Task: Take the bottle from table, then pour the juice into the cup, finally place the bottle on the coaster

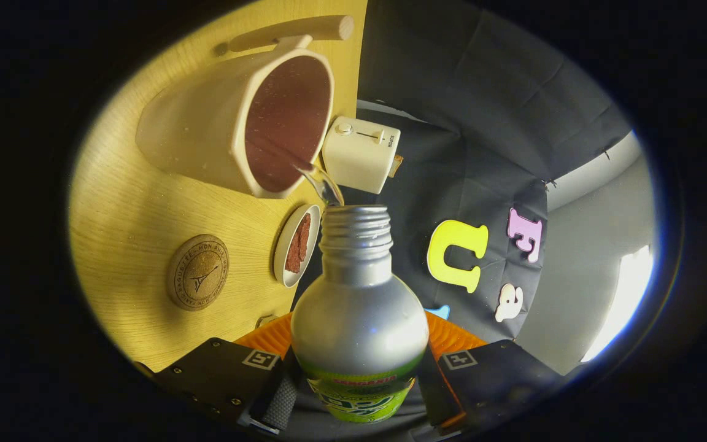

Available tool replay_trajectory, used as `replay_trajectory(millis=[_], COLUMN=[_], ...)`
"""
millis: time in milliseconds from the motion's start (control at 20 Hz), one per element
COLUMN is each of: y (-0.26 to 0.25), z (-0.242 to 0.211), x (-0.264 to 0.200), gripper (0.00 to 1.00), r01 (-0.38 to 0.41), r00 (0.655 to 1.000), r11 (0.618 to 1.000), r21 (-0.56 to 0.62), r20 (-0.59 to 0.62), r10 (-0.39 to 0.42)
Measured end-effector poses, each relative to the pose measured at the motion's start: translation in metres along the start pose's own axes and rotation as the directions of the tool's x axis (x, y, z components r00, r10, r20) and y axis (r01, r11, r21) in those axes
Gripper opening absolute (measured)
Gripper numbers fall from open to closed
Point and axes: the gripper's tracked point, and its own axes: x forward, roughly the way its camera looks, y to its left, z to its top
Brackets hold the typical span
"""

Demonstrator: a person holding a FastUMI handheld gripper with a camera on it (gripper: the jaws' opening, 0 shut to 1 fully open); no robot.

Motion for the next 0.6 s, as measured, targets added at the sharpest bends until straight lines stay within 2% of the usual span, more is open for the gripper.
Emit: replay_trajectory(millis=[600], y=[-0.0004], z=[0.0016], x=[-0.0029], gripper=[0.81], r01=[0.007], r00=[1.0], r11=[0.998], r21=[-0.058], r20=[0.002], r10=[-0.007])
